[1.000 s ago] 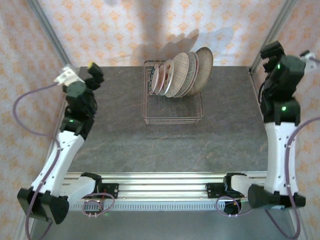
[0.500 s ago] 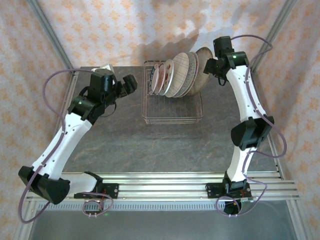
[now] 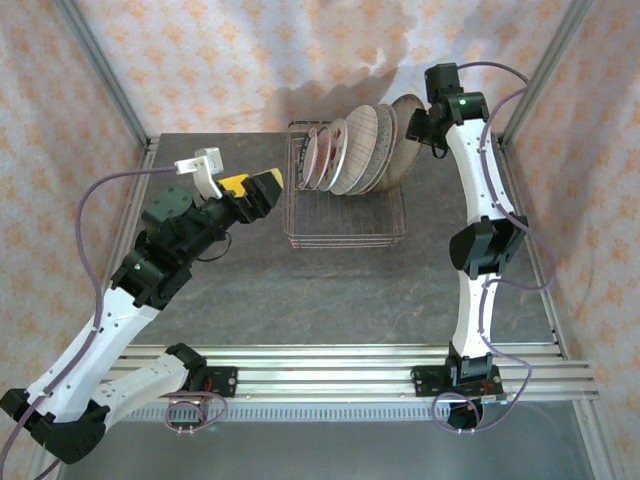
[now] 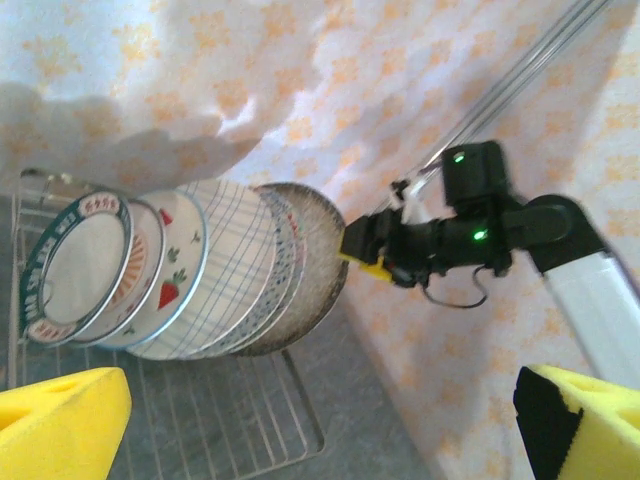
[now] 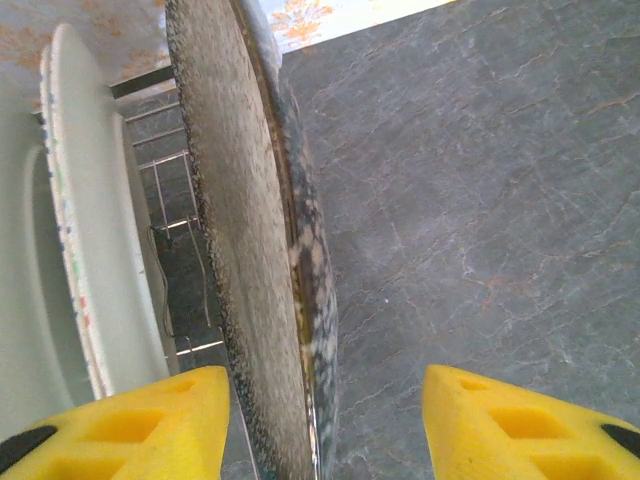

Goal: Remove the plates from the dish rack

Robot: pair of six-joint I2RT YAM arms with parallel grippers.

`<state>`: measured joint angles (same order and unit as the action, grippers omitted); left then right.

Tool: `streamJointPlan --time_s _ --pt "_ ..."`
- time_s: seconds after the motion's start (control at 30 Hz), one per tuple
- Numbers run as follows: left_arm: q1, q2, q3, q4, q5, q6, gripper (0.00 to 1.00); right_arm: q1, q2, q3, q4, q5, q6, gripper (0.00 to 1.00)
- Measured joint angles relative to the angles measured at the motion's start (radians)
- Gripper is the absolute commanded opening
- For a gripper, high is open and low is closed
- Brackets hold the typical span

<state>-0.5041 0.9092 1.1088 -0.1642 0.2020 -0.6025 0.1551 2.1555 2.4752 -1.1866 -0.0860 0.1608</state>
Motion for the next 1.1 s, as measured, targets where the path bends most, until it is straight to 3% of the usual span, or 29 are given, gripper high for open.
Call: streamJointPlan --time_s 0.47,1.1 --pt "0.000 0.008 0.000 0.046 0.000 0.000 0.99 -0.001 0.093 0.058 -0.002 -0.039 -0.024 0.33" --pt "0.000 -0.006 0.000 0.033 0.000 0.001 0.99 0.013 0.118 0.072 0.001 -0.006 -0.039 0.00"
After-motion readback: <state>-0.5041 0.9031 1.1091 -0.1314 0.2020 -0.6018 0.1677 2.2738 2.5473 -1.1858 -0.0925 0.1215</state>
